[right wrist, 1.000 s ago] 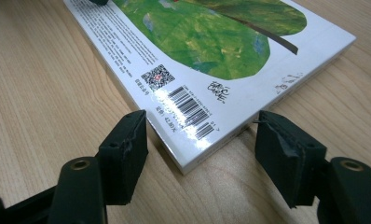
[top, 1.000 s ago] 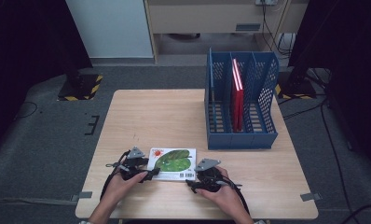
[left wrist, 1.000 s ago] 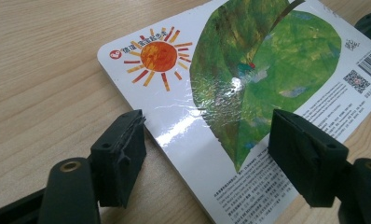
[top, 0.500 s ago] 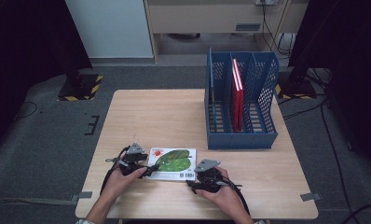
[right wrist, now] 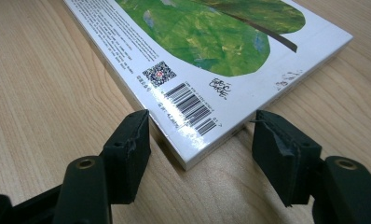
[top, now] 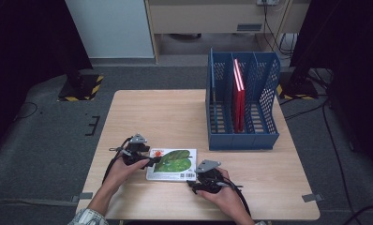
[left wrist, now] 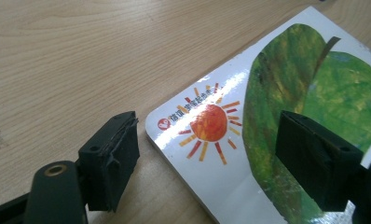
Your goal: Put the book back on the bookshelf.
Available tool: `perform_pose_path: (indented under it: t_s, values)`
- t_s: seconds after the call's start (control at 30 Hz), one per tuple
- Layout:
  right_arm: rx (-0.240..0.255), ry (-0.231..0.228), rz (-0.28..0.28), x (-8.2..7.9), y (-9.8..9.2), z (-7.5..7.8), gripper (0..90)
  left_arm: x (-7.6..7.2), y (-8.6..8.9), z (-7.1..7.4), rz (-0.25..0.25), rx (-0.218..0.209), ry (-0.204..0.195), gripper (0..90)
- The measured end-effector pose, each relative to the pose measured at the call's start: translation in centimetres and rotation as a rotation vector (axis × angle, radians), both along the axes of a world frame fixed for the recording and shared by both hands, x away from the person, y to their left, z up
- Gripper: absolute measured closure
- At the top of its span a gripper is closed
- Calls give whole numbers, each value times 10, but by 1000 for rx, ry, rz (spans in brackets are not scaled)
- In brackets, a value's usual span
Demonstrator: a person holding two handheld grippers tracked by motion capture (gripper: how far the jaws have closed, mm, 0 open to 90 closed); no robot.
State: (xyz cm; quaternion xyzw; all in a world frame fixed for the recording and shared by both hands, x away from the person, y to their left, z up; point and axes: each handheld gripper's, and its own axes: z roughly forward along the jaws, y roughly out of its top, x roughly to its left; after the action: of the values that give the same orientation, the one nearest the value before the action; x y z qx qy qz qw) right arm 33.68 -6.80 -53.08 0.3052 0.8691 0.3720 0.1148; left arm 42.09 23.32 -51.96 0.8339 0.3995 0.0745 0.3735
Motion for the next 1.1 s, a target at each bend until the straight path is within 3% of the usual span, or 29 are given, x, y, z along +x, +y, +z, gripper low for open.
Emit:
perform_pose_path:
  t_s: [0.07, 0.17, 0.23, 0.43, 0.53, 0.73, 1.1]
  values:
    - [2, -1, -2, 0, 0, 0, 372, 4, 1, -3, 10, 16, 16, 212]
    - [2, -3, -2, 0, 0, 0, 372, 8, 2, -5, 30, -16, 19, 217]
    - [2, -4, -2, 0, 1, -1, 371, 10, 3, -5, 32, -15, 18, 229]
    - [0, -9, -1, 0, 2, -1, 365, 10, -1, -4, -4, -9, 30, 284]
    - [-2, -14, -3, -1, 3, -1, 352, 9, -3, -3, 5, 5, 23, 311]
    - [-5, -10, -13, -2, 8, -3, 246, 9, -3, -2, 43, 1, 30, 355]
    - [0, -17, -43, -4, 15, -6, 161, 10, -5, 0, 69, 9, 38, 397]
